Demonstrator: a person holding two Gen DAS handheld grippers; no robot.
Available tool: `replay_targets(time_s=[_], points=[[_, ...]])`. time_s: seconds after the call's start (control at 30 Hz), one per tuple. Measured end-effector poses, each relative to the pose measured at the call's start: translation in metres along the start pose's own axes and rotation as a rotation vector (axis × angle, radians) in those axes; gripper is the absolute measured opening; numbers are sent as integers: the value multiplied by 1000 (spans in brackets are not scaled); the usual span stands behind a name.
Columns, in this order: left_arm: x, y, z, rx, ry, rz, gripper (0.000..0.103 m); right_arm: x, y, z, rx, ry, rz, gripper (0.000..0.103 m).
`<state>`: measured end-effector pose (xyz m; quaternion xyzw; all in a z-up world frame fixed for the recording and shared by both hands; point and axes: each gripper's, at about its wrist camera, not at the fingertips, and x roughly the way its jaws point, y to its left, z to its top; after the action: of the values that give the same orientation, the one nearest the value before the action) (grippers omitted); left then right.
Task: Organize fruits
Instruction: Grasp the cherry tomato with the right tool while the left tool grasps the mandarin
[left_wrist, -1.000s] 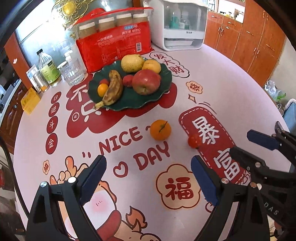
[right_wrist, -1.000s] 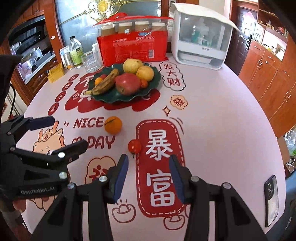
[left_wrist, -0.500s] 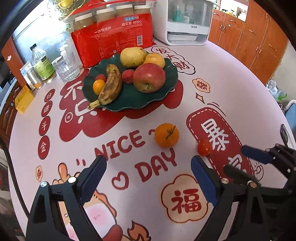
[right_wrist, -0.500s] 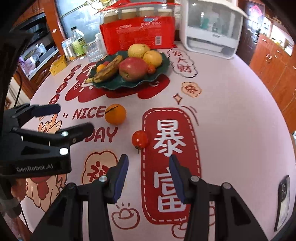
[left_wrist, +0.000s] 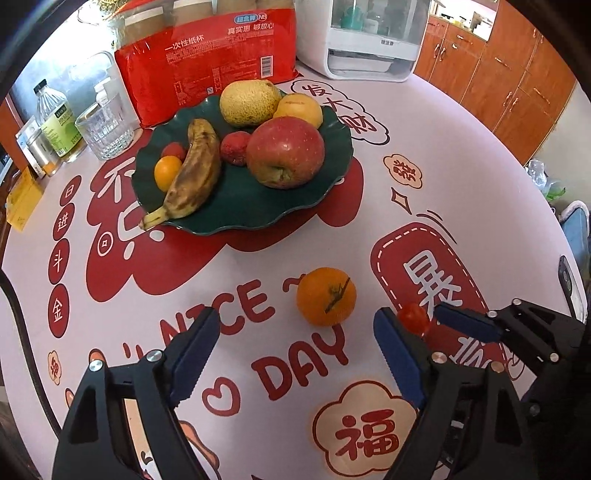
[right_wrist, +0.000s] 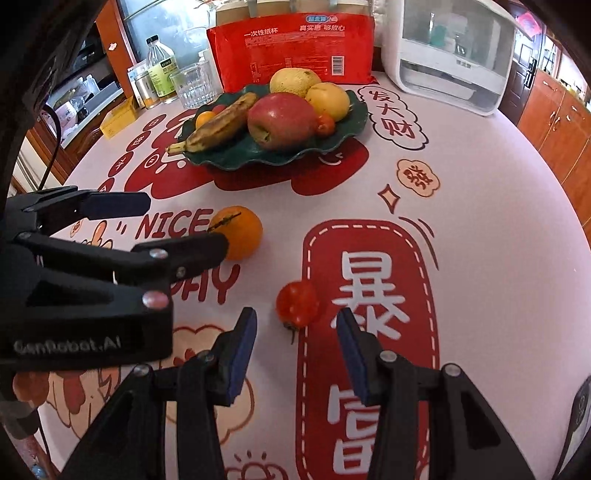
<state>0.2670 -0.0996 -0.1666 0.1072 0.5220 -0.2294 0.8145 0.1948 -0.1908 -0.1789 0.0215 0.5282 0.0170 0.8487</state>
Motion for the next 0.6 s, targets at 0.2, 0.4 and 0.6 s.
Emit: replay_targets(time_s=[0.2, 0.4, 0.6], points=[[5, 2, 3, -2, 6, -9, 84, 7, -3, 1, -1, 4, 2, 26], [15, 0, 5, 2, 28, -27, 76, 7, -12, 1, 9, -7, -33, 26], [27, -4, 4, -9, 56, -48, 65, 7, -19, 3, 24, -10, -51, 26]])
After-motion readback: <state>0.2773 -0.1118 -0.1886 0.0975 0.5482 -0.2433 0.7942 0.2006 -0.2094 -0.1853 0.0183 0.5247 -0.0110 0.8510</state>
